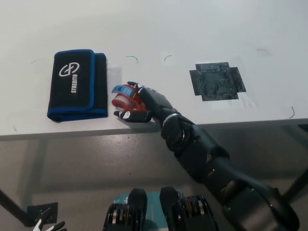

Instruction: Use the right hand to move the tape on the right hand side to the notebook on the left hand side

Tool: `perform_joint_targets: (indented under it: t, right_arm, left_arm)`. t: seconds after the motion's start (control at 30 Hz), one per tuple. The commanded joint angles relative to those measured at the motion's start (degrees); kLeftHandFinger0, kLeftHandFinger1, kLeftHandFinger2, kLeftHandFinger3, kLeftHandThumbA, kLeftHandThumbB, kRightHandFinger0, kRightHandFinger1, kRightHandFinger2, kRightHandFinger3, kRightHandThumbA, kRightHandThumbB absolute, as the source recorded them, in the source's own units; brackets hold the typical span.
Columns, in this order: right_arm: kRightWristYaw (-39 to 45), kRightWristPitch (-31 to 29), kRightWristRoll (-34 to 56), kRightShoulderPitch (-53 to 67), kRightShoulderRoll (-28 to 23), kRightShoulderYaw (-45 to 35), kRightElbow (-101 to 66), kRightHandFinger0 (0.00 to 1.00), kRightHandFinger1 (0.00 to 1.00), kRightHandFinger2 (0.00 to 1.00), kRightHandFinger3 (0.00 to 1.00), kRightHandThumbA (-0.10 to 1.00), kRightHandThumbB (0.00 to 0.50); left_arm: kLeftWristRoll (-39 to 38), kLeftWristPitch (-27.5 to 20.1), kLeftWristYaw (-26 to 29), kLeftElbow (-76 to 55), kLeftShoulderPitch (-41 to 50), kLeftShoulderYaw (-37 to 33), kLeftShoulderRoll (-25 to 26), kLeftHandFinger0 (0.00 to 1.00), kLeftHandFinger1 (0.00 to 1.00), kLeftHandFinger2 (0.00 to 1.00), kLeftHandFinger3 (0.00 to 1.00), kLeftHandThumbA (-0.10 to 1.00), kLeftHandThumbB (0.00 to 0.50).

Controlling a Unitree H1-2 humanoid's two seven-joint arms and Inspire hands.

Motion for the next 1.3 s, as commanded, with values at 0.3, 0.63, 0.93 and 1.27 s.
perform_joint_targets:
  t: [0.3, 0.63, 0.93, 1.27]
  right_arm:
    - [3.7, -3.7, 0.6, -2.3, 0.6, 0.6, 0.1, 1.00, 1.00, 1.00, 1.00, 0.95, 0.500]
    - [4.4, -6.6, 2.2, -5.2, -2.2, -1.8, -0.8, 1.00, 1.00, 1.00, 1.00, 0.89, 0.500]
    - [5.8, -6.7, 3.0, -4.8, -7.7, -4.5, -11.8, 1.00, 1.00, 1.00, 1.00, 0.85, 0.500]
    - [13.8, 0.7, 4.0, 5.1, -17.8, -6.7, -42.9, 1.00, 1.00, 1.00, 1.00, 0.78, 0.497]
  left_arm:
    - [-0.3, -0.7, -0.6, -2.2, 0.8, 0.0, 0.9, 0.82, 0.83, 0.83, 1.00, 0.81, 0.127]
    - [-0.3, -1.0, -0.8, -1.5, 1.0, -0.1, 0.9, 0.82, 0.82, 0.82, 1.00, 0.80, 0.129]
    - [-0.7, -0.1, -1.1, -1.7, 1.7, -0.4, 1.0, 0.82, 0.81, 0.80, 1.00, 0.79, 0.134]
    - [-0.2, -0.3, -0.6, -1.1, 1.5, 0.0, 0.9, 0.80, 0.79, 0.76, 1.00, 0.80, 0.141]
